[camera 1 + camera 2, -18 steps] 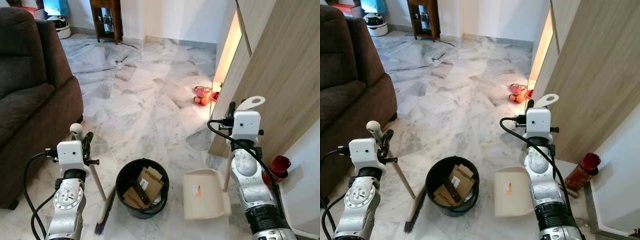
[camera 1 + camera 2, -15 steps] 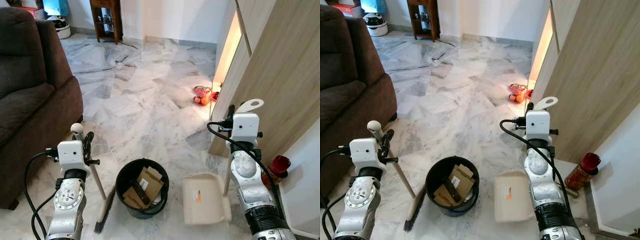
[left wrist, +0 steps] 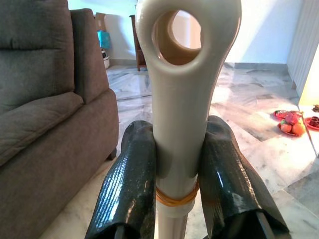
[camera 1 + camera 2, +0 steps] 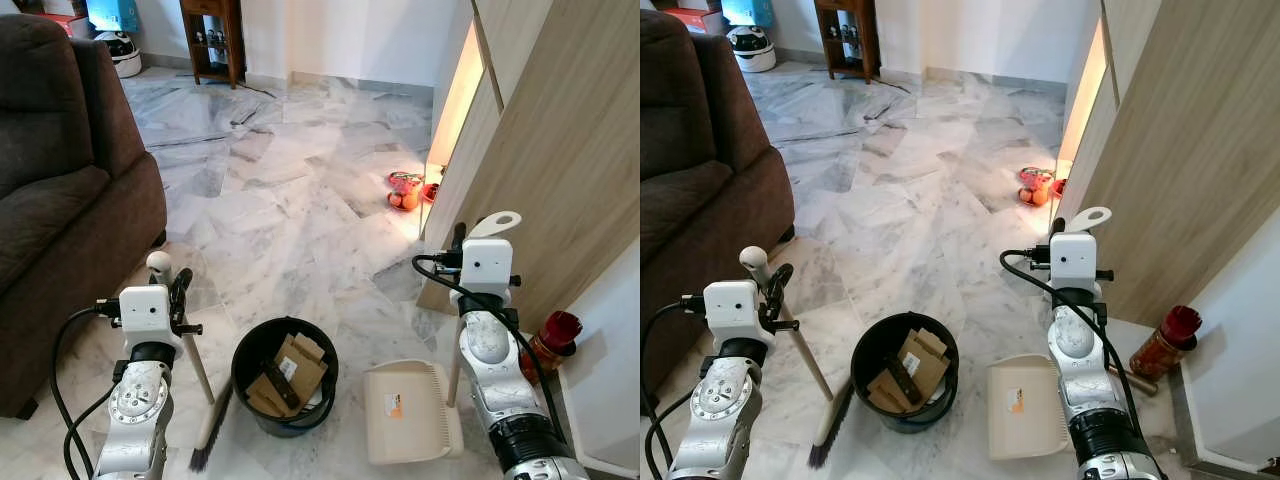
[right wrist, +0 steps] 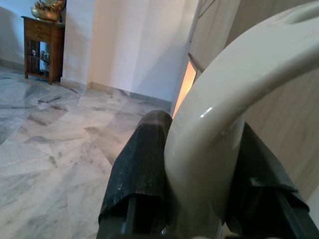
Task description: Sweep floor
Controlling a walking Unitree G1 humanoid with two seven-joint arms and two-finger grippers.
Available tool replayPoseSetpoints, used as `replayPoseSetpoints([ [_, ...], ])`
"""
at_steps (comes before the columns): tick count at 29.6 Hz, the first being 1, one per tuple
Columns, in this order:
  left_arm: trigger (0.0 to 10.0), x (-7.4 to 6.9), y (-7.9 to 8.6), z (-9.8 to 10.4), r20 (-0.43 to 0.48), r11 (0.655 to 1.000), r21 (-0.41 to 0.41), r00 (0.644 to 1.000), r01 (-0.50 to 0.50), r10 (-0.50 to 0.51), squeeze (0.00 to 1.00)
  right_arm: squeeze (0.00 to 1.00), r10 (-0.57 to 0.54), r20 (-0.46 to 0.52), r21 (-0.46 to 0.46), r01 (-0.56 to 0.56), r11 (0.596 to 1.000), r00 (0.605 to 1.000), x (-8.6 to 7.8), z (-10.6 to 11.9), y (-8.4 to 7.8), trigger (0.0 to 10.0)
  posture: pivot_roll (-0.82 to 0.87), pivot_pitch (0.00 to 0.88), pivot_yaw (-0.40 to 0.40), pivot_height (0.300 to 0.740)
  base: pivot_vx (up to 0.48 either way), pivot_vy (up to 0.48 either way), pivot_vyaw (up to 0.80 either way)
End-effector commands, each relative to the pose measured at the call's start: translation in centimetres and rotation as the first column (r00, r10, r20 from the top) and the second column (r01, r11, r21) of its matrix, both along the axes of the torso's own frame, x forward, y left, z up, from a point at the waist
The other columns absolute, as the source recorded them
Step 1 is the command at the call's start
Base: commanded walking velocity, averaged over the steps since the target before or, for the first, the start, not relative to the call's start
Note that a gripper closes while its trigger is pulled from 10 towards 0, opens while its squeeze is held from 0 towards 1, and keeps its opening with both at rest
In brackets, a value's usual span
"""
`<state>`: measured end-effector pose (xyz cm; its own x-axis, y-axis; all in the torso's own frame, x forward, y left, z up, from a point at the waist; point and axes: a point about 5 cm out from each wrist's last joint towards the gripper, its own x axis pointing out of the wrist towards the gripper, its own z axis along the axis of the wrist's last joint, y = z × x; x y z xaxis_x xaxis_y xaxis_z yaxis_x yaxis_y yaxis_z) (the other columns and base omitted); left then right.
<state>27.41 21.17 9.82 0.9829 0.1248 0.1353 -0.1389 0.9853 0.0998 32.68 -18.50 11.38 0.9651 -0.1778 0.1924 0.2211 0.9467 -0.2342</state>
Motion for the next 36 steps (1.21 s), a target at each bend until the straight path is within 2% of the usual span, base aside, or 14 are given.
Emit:
replayPoseSetpoints([
  [1, 10.0, 0.1, -0.3, 1.1, 0.049, 1.000, 0.000, 0.999, 0.018, -0.018, 0.00, 0.00, 0.001, 0.034, 0.017, -0.001, 1.000, 0.999, 0.3, 0.7, -0.1, 10.0, 0.06, 0.047, -0.035, 0.740, 0.000, 0.000, 0.00],
  [3, 10.0, 0.0, -0.3, 1.1, 0.047, 1.000, 0.000, 0.999, 0.019, -0.019, 0.00, 0.00, 0.000, 0.023, 0.030, -0.001, 1.000, 1.000, 0.2, 0.3, 0.0, 10.0, 0.06, 0.047, -0.035, 0.740, 0.000, 0.000, 0.00],
  [7, 10.0, 0.1, -0.4, 1.1, 0.047, 1.000, -0.002, 0.999, 0.022, -0.022, 0.00, 0.00, 0.042, -0.033, 0.140, -0.037, 0.989, 0.999, 0.2, -1.0, 0.5, 10.0, 0.06, 0.057, -0.035, 0.740, 0.000, 0.000, 0.00],
  [13, 10.0, 0.1, -0.4, 1.1, 0.048, 1.000, -0.005, 0.999, 0.021, -0.021, 0.00, 0.00, 0.031, -0.049, 0.188, -0.021, 0.982, 0.998, 0.1, -1.6, 0.5, 10.0, 0.06, 0.058, -0.035, 0.740, 0.000, 0.000, 0.00],
  [27, 10.0, 0.1, -0.5, 1.2, 0.051, 1.000, -0.004, 0.999, 0.021, -0.020, 0.00, 0.00, 0.038, -0.040, 0.197, -0.030, 0.980, 0.998, 0.2, -1.7, 0.1, 10.0, 0.06, 0.053, -0.034, 0.740, 0.000, 0.000, 0.00],
  [36, 10.0, 0.2, -0.5, 1.2, 0.052, 1.000, -0.002, 0.998, 0.023, -0.023, 0.00, 0.00, 0.036, -0.043, 0.194, -0.027, 0.981, 0.998, 0.2, -1.9, 0.0, 10.0, 0.06, 0.038, -0.032, 0.740, -0.239, 0.000, 0.00],
])
